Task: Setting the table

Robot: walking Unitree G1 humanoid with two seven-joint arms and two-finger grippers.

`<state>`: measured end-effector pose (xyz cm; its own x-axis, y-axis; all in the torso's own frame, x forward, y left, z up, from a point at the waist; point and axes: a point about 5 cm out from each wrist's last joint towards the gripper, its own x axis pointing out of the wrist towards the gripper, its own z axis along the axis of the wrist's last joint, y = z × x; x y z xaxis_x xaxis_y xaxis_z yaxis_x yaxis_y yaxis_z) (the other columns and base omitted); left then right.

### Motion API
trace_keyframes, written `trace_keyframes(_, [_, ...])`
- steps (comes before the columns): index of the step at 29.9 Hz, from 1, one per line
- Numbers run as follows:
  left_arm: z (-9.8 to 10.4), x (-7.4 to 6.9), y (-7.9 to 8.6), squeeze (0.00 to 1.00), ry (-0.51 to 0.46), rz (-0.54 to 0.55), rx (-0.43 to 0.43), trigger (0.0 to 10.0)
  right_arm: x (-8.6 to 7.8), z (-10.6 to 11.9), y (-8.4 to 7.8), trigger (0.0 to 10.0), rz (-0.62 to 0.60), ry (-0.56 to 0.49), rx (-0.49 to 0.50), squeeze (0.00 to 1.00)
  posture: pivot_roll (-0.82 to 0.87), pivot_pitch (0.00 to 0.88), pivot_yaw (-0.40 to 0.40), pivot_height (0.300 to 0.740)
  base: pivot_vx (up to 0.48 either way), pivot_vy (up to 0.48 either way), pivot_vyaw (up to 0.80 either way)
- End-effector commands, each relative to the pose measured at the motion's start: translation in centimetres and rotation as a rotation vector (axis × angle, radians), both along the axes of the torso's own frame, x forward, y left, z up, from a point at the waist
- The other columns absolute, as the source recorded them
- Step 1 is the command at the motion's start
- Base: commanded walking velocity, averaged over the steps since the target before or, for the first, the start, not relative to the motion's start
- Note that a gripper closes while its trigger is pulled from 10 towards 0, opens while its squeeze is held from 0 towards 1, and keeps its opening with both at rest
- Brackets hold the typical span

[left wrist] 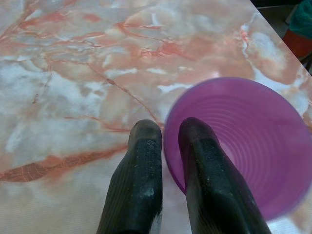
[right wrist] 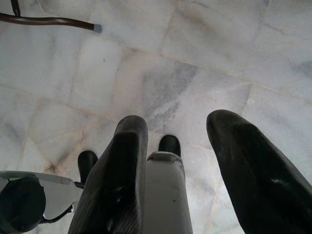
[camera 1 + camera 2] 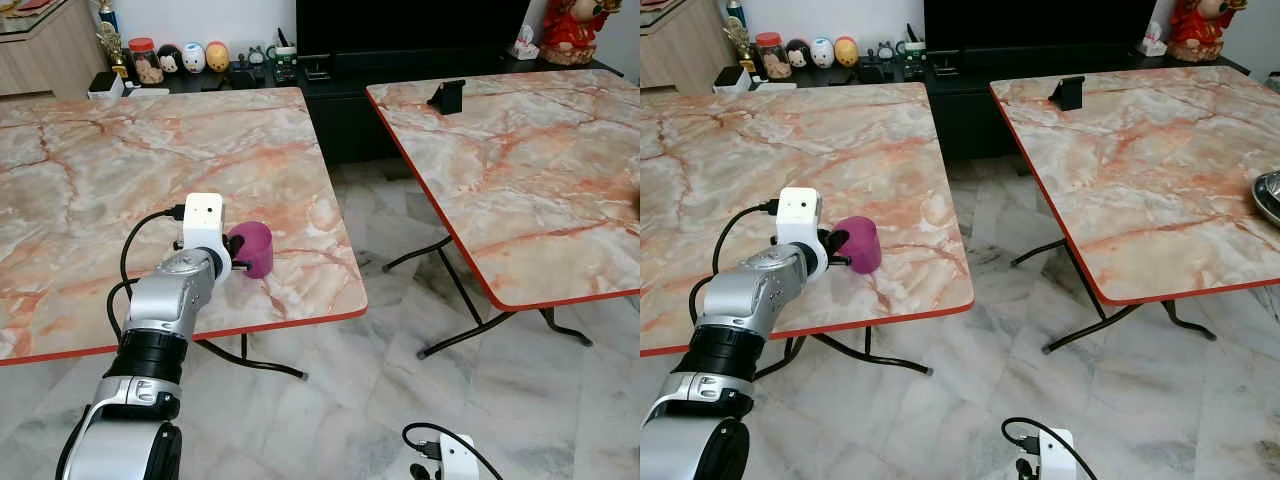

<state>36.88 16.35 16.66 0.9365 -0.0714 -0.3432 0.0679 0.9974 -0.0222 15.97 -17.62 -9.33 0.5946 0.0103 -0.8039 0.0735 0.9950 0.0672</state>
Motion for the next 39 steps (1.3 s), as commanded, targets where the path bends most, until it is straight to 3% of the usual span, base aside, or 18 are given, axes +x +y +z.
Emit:
trace_keyframes(1, [-0.1, 0.0, 0.4, 0.00, 0.016, 0.017, 0.018, 0.0, -0.1, 0.0, 0.0, 10.0, -0.001, -0.002, -0.001, 0.00, 0.05, 0.000, 0.005, 0.740, 0.000, 0.000, 0.00])
trace_keyframes(22, [0.3, -0.6, 0.3, 0.00, -0.059, 0.036, 0.003, 0.0, -0.1, 0.0, -0.1, 10.0, 0.001, 0.000, -0.001, 0.00, 0.05, 0.000, 0.000, 0.740, 0.000, 0.000, 0.00])
trace_keyframes(25, [1.5, -0.7, -0.1, 0.00, -0.180, 0.028, -0.027, 0.0, -0.1, 0.0, -0.2, 10.0, -0.002, 0.000, -0.005, 0.00, 0.05, 0.000, -0.001, 0.740, 0.000, 0.000, 0.00])
trace_keyframes(26, [2.3, -0.9, -0.3, 0.00, -0.262, 0.026, -0.006, 0.0, -0.1, 0.0, -0.2, 10.0, -0.003, 0.000, -0.007, 0.00, 0.05, 0.000, -0.003, 0.740, 0.000, 0.000, 0.00])
trace_keyframes(28, [2.7, -1.1, -0.4, 0.00, -0.314, 0.034, -0.017, 0.0, -0.1, 0.0, -0.2, 10.0, -0.003, 0.001, -0.009, 0.00, 0.05, 0.000, -0.003, 0.740, 0.000, 0.000, 0.00])
trace_keyframes(29, [3.0, -1.2, -0.4, 0.00, -0.350, 0.039, -0.031, 3.1, 0.0, 0.0, -0.2, 10.0, -0.004, 0.001, -0.010, 0.00, 0.05, 0.000, -0.007, 0.740, 0.000, 0.000, 0.00])
trace_keyframes(30, [3.2, -1.4, -0.4, 0.00, -0.375, 0.038, -0.020, 10.0, 0.0, 0.0, -0.2, 10.0, -0.004, 0.002, -0.011, 0.00, 0.05, 0.000, -0.007, 0.740, 0.000, 0.000, 0.00])
trace_keyframes(37, [3.3, -2.3, -0.4, 0.00, -0.506, 0.065, -0.019, 10.0, 0.9, 0.3, 0.8, 10.0, -0.004, -0.007, -0.014, 0.00, 0.04, 0.000, -0.013, 0.740, 0.000, 0.000, 0.00])
trace_keyframes(39, [2.9, -2.5, 0.0, 0.00, -0.546, 0.094, 0.029, 10.0, 1.1, 0.3, 1.0, 10.0, -0.003, -0.009, -0.014, 0.00, 0.04, 0.000, -0.013, 0.740, 0.000, 0.000, 0.00])
